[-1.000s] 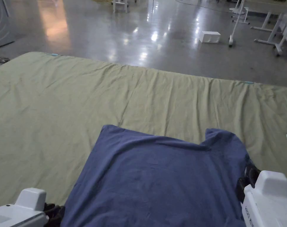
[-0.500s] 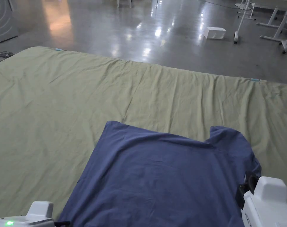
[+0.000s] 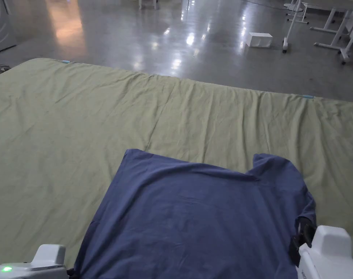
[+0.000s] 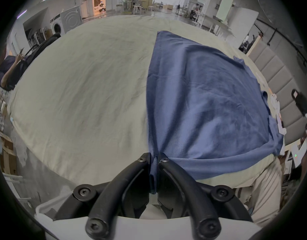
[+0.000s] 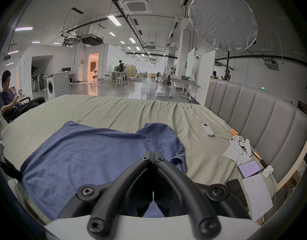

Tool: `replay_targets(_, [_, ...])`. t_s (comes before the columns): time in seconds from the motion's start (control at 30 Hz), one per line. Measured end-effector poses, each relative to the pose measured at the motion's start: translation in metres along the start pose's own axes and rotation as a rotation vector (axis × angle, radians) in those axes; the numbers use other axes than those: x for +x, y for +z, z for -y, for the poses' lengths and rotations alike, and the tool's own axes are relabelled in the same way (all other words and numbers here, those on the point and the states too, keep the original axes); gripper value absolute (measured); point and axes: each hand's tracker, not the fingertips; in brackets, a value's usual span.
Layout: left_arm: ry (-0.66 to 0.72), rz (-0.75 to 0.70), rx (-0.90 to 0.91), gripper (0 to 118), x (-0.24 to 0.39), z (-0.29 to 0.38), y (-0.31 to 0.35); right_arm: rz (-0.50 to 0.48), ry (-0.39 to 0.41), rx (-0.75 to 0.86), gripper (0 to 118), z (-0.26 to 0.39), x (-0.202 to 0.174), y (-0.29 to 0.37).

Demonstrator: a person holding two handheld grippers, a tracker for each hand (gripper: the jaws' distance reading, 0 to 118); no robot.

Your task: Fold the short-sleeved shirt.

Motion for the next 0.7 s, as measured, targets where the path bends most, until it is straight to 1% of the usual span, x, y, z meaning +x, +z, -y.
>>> replay_targets(0.13, [-0.017, 0.012, 0.01, 6, 0.003, -0.002, 0.013, -0.012, 0.014, -0.061, 0, 0.004, 0.022, 0.008])
replay_targets(0.2, [-0.048, 0.001, 0.023, 6, 0.008, -0.003, 0.018, -0.046, 0.011, -0.121, 0, 0.009, 0.034, 0.013])
replay_targets(0.23, [-0.058, 0.0, 0.024, 6, 0.009, -0.004, 0.019, -0.009, 0.002, -0.173, 0, 0.013, 0.041, 0.017])
replay_targets(0.27, [-0.062, -0.005, 0.03, 6, 0.012, -0.004, 0.02, -0.01, 0.024, -0.17, 0, 0.014, 0.044, 0.02])
replay_targets(0.37, [-0.066, -0.009, 0.03, 6, 0.013, -0.004, 0.019, 0.008, 0.012, -0.232, 1, 0.023, 0.058, 0.03])
replay_targets(0.4, [-0.064, -0.01, 0.031, 6, 0.013, -0.003, 0.019, 0.019, 0.004, -0.261, 9, 0.027, 0.062, 0.033])
replay_targets(0.43, [-0.064, -0.011, 0.031, 6, 0.014, -0.003, 0.019, 0.026, -0.006, -0.289, 22, 0.031, 0.066, 0.036])
replay_targets(0.5, [-0.062, -0.017, 0.038, 6, 0.015, -0.001, 0.019, 0.034, -0.007, -0.4, 59, 0.041, 0.072, 0.041])
replay_targets(0.53, [-0.057, -0.017, 0.042, 6, 0.015, 0.001, 0.019, 0.046, -0.024, -0.426, 65, 0.049, 0.075, 0.043])
replay_targets(0.67, [-0.066, -0.025, 0.044, 6, 0.017, 0.005, 0.018, 0.059, -0.012, -0.563, 65, 0.079, 0.08, 0.047])
replay_targets(0.7, [-0.071, -0.028, 0.043, 6, 0.017, 0.006, 0.018, 0.05, -0.02, -0.591, 65, 0.086, 0.079, 0.046])
